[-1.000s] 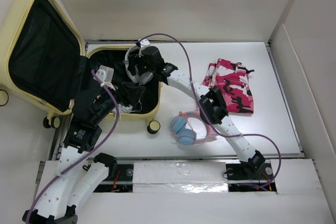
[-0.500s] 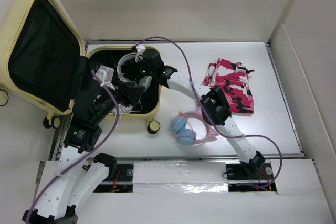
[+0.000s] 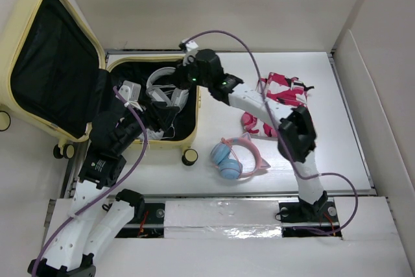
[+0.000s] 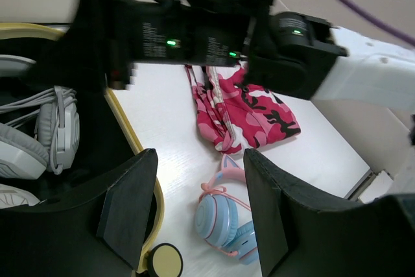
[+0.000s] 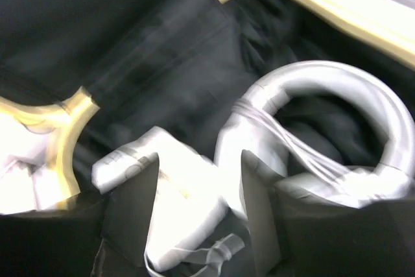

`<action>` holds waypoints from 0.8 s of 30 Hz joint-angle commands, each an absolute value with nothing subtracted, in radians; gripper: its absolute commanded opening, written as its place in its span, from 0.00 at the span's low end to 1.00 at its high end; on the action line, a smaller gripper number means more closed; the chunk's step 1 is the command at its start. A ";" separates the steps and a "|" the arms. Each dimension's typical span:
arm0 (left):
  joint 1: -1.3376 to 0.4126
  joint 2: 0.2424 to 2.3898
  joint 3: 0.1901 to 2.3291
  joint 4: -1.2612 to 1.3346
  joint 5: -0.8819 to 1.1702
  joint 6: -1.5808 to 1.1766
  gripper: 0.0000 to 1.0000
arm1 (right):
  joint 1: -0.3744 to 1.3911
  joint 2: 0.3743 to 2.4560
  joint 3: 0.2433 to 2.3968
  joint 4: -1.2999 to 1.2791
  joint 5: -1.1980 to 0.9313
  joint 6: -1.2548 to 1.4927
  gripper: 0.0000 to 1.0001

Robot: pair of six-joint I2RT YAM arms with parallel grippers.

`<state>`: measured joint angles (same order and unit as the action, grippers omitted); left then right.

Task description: Pack the luggage

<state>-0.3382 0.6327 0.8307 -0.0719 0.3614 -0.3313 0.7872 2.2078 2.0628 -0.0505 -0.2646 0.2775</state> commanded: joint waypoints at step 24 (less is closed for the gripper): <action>-0.333 0.650 0.824 -0.031 0.362 -0.339 0.48 | 0.735 1.034 0.488 -0.284 0.304 0.646 0.58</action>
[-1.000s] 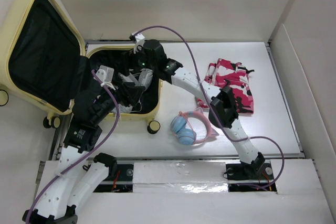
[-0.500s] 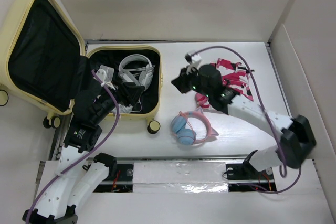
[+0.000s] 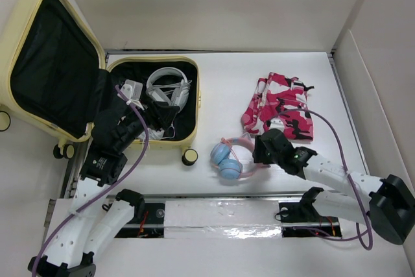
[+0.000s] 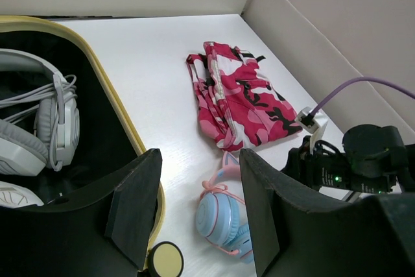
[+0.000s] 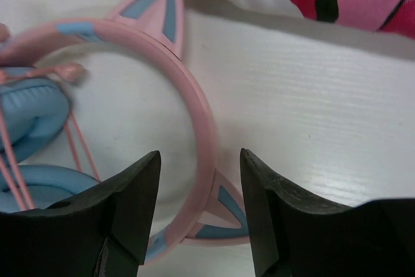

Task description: Pack the luggage

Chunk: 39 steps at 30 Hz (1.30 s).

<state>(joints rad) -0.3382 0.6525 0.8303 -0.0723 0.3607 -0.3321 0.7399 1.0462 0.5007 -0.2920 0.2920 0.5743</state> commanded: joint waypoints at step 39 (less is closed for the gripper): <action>-0.333 0.623 0.838 -0.041 0.319 -0.344 0.48 | 0.818 1.448 1.185 -0.022 0.282 0.307 0.00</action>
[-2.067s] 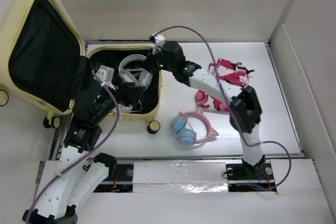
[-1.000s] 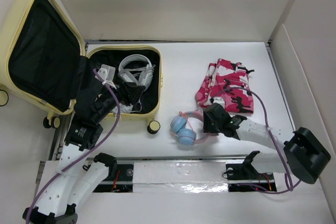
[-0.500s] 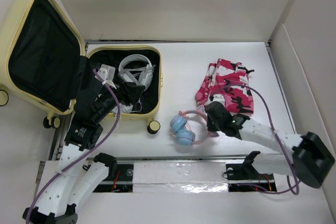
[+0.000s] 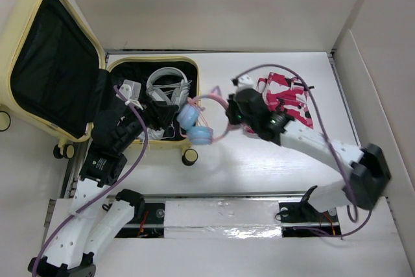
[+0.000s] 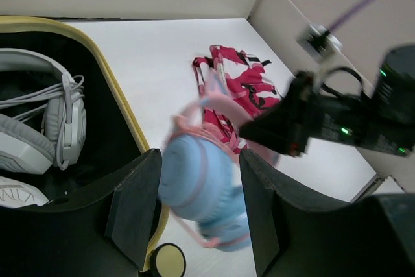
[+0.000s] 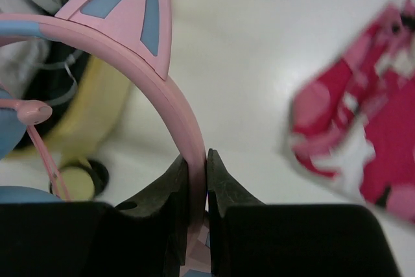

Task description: Pack the luggage

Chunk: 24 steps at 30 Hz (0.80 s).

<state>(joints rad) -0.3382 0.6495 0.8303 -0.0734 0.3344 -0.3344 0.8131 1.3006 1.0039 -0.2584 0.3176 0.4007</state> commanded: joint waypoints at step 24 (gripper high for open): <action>-0.333 0.603 0.851 -0.038 0.307 -0.344 0.48 | 0.874 2.593 2.549 0.072 0.212 0.546 0.48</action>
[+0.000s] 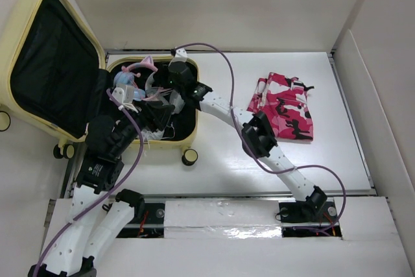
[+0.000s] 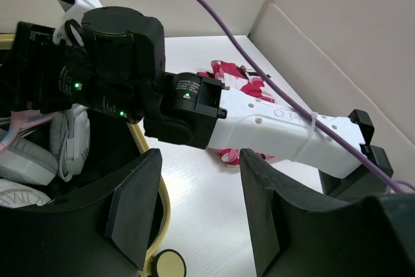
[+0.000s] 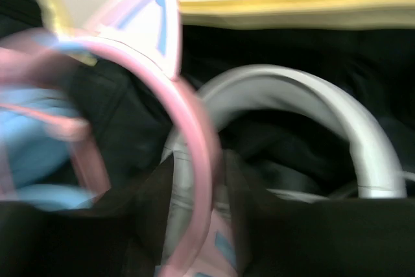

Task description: Pack the luggage

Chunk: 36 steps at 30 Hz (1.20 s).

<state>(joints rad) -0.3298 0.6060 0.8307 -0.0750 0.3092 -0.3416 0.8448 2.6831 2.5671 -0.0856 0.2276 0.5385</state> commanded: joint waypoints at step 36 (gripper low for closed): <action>-0.333 0.647 0.822 -0.015 0.344 -0.367 0.40 | -0.258 1.591 0.750 0.311 -0.101 0.569 0.86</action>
